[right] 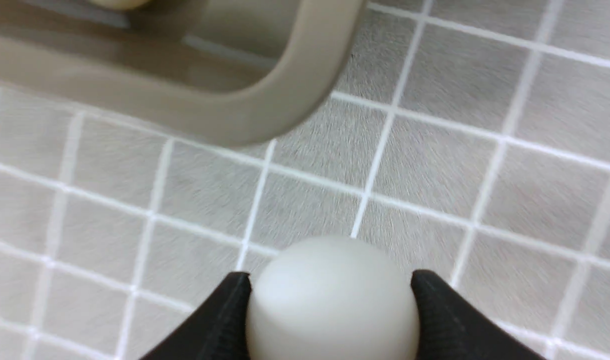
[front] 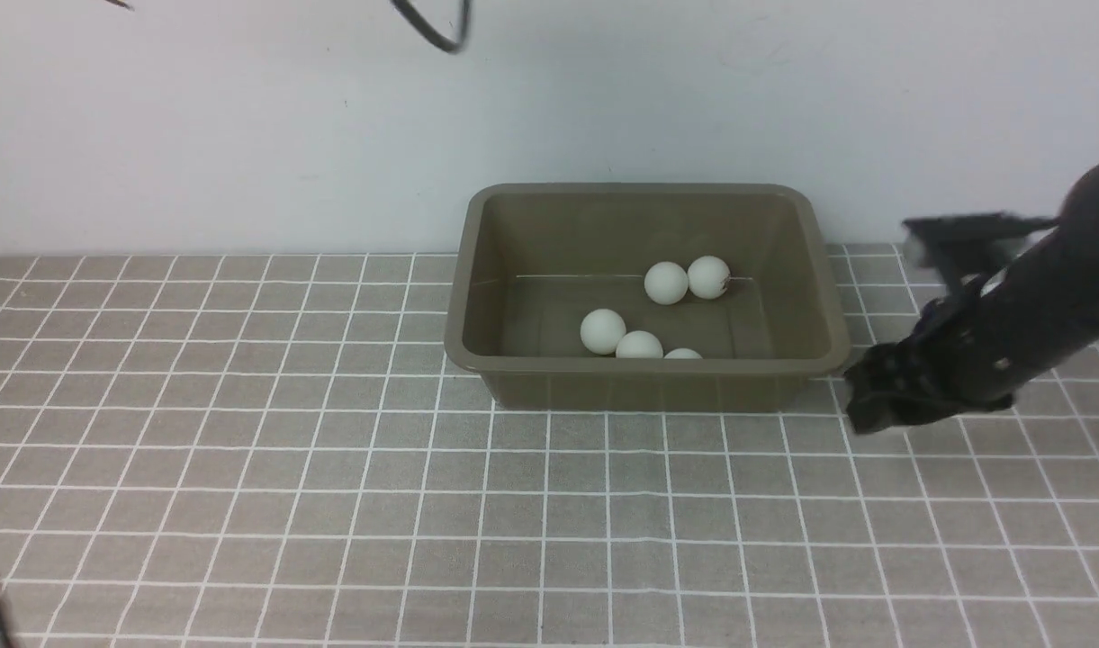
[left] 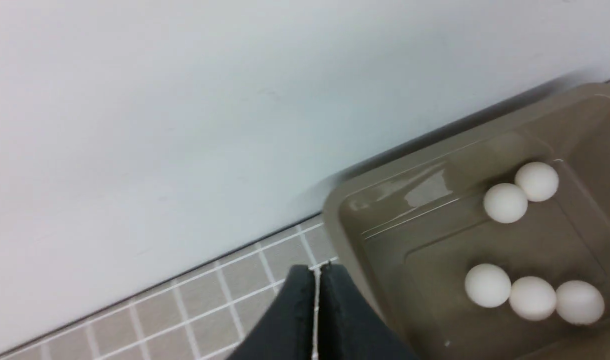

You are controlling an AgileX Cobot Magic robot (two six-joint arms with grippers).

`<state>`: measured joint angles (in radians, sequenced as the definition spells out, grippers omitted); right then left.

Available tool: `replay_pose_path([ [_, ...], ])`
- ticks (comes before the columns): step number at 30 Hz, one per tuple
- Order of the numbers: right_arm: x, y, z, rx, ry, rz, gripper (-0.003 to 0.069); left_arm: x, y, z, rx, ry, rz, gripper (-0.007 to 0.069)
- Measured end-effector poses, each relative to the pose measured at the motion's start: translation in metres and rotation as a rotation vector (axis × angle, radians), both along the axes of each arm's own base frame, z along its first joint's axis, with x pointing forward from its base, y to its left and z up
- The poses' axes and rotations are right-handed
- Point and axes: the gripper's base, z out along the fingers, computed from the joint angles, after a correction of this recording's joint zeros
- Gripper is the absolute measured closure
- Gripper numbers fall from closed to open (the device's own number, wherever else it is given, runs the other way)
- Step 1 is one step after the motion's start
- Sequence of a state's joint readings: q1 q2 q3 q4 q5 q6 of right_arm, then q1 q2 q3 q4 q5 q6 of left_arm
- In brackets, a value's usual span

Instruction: Put the table tennis balls into the box on the grey coffee tablecloth.

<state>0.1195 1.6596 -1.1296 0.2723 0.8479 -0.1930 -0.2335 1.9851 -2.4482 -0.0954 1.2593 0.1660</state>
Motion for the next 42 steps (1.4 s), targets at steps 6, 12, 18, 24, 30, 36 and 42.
replay_pose_path([
  [6,-0.006,0.022,0.06,0.039,-0.268,0.036,0.0295,-0.061,0.025,0.027,0.0,0.01,0.035,0.0629],
  [12,0.047,0.052,0.062,0.087,-0.301,0.075,0.0295,-0.118,0.035,0.005,-0.004,0.142,0.043,0.0629],
  [18,0.091,0.068,0.039,0.094,-0.137,0.105,0.0116,-0.179,0.046,-0.024,-0.005,0.233,0.043,0.0629],
  [24,0.095,0.069,0.06,0.118,-0.16,0.082,0.0064,-0.21,0.053,-0.029,-0.01,0.203,0.049,0.0629],
  [30,0.065,0.056,0.116,0.076,-0.244,0.059,0.0437,-0.232,0.058,-0.019,-0.021,0.143,0.049,0.0629],
  [36,-0.023,0.024,0.223,0.037,-0.486,-0.013,0.0664,-0.248,0.062,-0.01,-0.033,0.092,0.048,0.0629],
  [42,-0.14,-0.005,0.262,0.117,-0.717,-0.056,0.0672,-0.25,0.061,-0.01,-0.041,0.091,0.044,0.0629],
])
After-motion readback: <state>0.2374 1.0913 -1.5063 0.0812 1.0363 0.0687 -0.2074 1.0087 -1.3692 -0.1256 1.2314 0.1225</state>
